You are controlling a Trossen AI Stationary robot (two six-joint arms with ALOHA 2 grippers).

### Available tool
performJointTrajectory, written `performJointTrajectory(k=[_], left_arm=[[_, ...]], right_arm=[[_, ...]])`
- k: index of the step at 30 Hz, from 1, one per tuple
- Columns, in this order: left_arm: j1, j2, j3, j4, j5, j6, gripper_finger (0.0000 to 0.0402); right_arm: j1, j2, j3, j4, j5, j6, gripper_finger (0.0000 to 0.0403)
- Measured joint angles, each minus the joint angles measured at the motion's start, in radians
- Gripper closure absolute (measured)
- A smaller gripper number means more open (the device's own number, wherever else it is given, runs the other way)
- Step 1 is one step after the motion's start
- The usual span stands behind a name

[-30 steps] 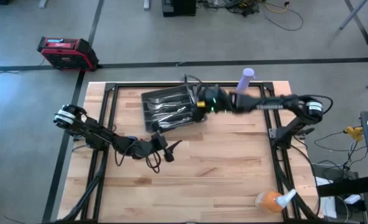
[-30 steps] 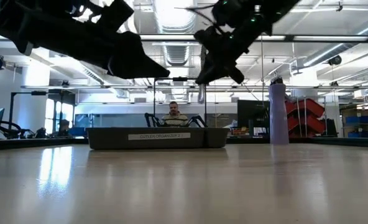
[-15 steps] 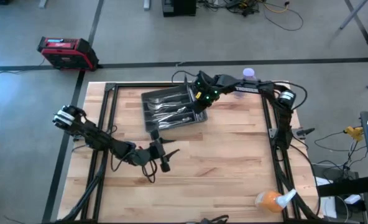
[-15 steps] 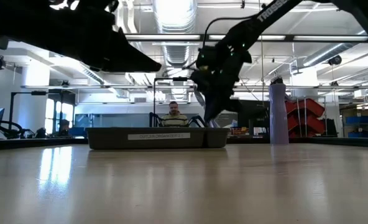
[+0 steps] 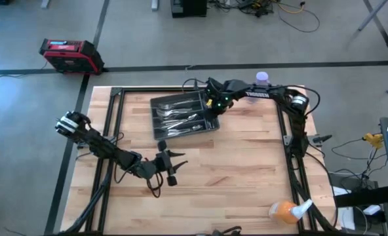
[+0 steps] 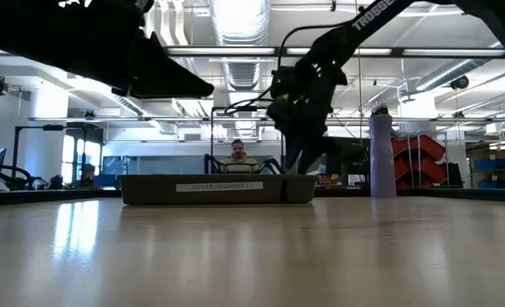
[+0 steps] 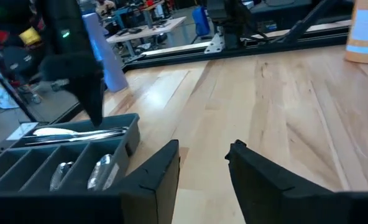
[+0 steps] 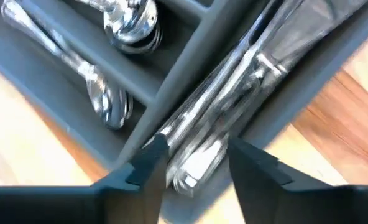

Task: Sort silverware
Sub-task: Return to Home Position

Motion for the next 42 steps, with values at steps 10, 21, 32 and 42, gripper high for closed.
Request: performJointTrajectory(k=[10,21,32,42], left_arm=[[-0.008,-0.021,-0.007,0.025,0.164,0.001,0.0280],[0.130,-0.225,-0.161,0.260,0.271,0.150,0.0278],[0.144,-0.492,-0.171,0.145,0.105,0.129,0.0270],[0.145,-0.911,-0.249,-0.150,0.060,0.145,0.0282]], right_arm=[[0.095,-0.270,-0.085,-0.030,0.178,-0.224,0.0193],[0.171,-0.648,-0.551,0.364,0.185,-0.246,0.0222],[0.219,-0.815,-0.767,0.354,0.202,-0.332,0.0233],[0.221,-1.131,-1.107,0.669,0.207,-0.265,0.0236]])
